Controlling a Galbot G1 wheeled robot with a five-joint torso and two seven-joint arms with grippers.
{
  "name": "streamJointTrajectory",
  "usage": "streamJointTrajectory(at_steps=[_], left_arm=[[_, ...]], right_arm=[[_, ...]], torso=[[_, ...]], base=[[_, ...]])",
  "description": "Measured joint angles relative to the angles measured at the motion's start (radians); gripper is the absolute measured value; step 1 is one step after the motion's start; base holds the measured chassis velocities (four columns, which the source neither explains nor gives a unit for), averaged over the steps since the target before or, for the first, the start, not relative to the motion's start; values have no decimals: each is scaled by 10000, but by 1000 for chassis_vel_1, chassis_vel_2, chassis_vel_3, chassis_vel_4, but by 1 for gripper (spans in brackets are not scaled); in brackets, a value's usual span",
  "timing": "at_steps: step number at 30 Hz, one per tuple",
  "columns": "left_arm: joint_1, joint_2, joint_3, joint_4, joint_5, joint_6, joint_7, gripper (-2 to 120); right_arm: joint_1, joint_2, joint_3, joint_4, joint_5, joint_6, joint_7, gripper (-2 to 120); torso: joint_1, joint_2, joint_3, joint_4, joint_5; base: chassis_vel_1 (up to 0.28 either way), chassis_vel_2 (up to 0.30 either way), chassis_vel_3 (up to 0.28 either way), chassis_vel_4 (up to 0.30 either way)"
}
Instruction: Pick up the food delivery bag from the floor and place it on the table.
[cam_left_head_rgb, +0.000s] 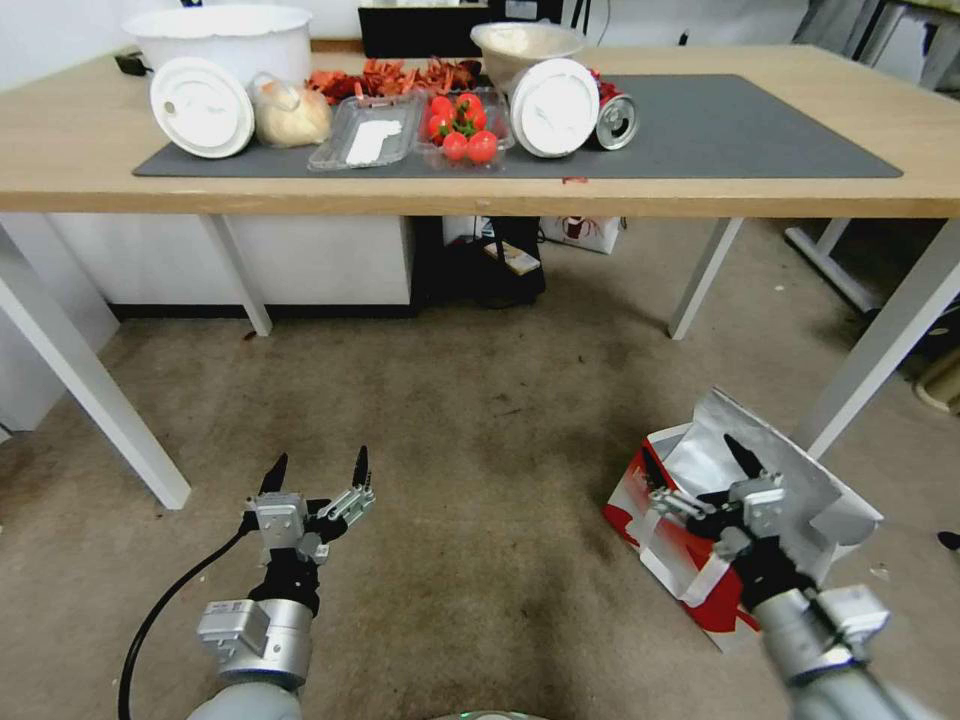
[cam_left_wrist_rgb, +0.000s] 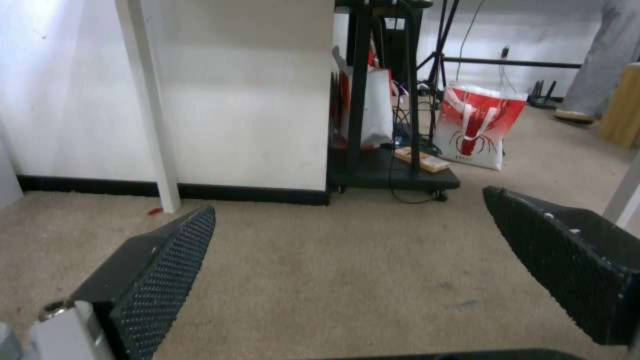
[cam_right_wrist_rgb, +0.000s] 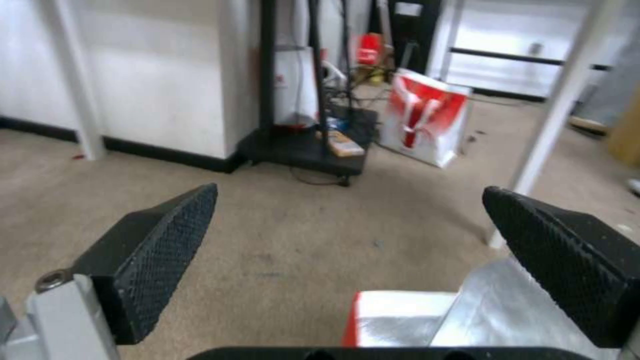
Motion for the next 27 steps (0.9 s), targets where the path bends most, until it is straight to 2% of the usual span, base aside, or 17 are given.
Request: streamJointTrajectory(at_steps=[2, 4, 5, 8, 10, 12, 14, 16, 20, 27], left_arm=[[-1, 0, 0, -3, 0, -4, 0, 100], [-2, -28, 0, -7, -9, -47, 2, 100], [-2, -28, 0, -7, -9, -47, 2, 100], [6, -96, 12, 10, -10, -143, -45, 100], [6, -108, 15, 24, -10, -184, -83, 100], [5, -122, 22, 47, -32, -301, -228, 100], [10, -122, 18, 48, -37, -304, -246, 100], [12, -126, -1, 70, -41, -312, -288, 100], [-16, -198, -2, 164, -38, -316, -353, 100], [-40, -284, 34, 247, -6, -315, -380, 100]], right_arm=[[75, -235, 122, -170, 249, 59, -140, 100], [579, -1328, 554, -1124, 1544, 396, -851, 100], [579, -1328, 554, -1124, 1544, 396, -851, 100], [1320, -2488, 726, -2300, 2329, 456, -1576, 100], [1479, -2749, 726, -2604, 2466, 495, -1905, 100], [2137, -3851, 556, -4307, 2892, 765, -3450, 100], [2216, -4016, 500, -4559, 2918, 788, -3596, 100], [2513, -4696, 262, -5561, 2910, 844, -3959, 100], [2710, -5294, -42, -6399, 2826, 856, -3828, 100], [2911, -5710, -369, -7337, 2589, 785, -3799, 100]], torso=[[1, 0, 0, 0, -1], [2, 7, 0, -2, 4], [2, 7, 0, -2, 4], [3, 13, 0, -1, 4], [3, 13, 0, 1, 2], [4, 19, 0, 2, 0], [4, 19, 0, 0, 3], [5, 21, 0, -2, 3], [5, 25, 0, -2, 0], [5, 29, 0, -2, 1]], base=[[0, 0, 0, 0], [0, 0, 0, 0], [0, 0, 0, 0], [0, 0, 0, 0], [0, 0, 0, 0], [0, 0, 0, 0], [0, 0, 0, 0], [0, 0, 0, 0], [0, 0, 0, 0], [0, 0, 0, 0]])
